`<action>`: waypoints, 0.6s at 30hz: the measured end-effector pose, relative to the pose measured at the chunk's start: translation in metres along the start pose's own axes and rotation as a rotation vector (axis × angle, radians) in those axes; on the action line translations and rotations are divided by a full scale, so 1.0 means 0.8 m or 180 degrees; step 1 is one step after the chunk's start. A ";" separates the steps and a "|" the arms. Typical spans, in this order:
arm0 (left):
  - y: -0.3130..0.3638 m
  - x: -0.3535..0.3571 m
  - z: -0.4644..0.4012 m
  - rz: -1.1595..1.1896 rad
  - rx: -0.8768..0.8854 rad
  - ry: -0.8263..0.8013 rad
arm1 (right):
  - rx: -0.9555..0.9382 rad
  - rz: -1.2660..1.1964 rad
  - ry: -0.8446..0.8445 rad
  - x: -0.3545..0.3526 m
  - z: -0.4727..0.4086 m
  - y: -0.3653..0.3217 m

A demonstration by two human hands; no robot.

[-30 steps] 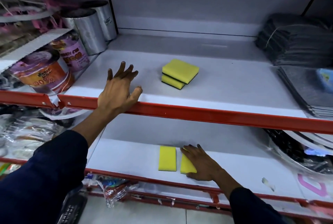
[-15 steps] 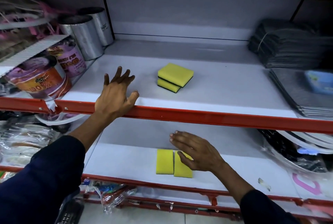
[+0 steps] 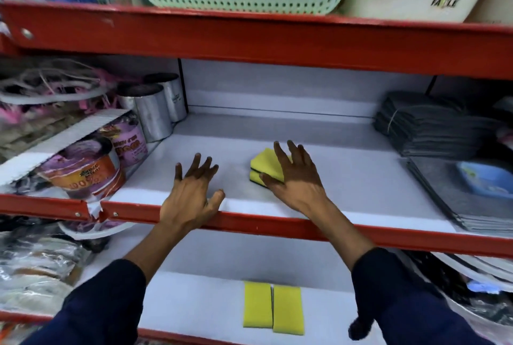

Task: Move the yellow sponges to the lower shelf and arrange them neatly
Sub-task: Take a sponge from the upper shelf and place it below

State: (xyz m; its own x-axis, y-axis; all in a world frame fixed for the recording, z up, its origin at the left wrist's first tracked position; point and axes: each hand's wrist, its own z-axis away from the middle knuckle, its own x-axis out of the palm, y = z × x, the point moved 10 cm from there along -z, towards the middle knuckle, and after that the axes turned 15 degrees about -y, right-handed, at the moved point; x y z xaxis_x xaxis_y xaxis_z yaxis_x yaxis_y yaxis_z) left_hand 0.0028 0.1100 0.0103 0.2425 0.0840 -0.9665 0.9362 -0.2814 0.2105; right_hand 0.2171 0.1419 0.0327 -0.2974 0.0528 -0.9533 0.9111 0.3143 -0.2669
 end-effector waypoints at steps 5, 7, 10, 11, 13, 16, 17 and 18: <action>-0.001 -0.002 -0.002 -0.0034 -0.0034 -0.0025 | -0.0089 0.0240 -0.0640 0.018 -0.042 -0.002; -0.003 -0.004 -0.001 -0.0011 -0.0033 -0.0004 | -0.0150 0.0278 -0.0646 0.017 -0.048 -0.005; -0.004 -0.006 -0.002 -0.0018 -0.0032 0.0006 | -0.0179 0.0224 -0.0519 0.005 -0.043 -0.007; -0.006 -0.007 -0.002 -0.0025 -0.0031 0.0029 | -0.0168 0.0210 -0.0414 -0.001 -0.038 -0.008; -0.005 -0.008 -0.002 -0.0053 -0.0010 0.0044 | -0.0118 0.0184 -0.0093 -0.021 -0.016 -0.010; -0.002 -0.006 -0.002 -0.0094 0.0031 0.0062 | -0.0076 0.0047 0.0541 -0.055 0.037 -0.009; -0.003 -0.007 -0.002 -0.0104 0.0038 0.0068 | -0.0058 -0.0025 0.0680 -0.062 0.054 -0.007; -0.002 -0.005 -0.002 -0.0102 0.0043 0.0060 | -0.0020 -0.0101 0.0760 -0.066 0.072 -0.002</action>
State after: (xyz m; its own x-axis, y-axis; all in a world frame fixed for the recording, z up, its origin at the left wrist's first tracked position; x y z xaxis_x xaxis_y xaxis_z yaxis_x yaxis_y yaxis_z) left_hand 0.0009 0.1118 0.0139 0.2175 0.1111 -0.9697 0.9401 -0.2911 0.1775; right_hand 0.2478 0.0844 0.0754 -0.3858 0.2652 -0.8836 0.8986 0.3252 -0.2947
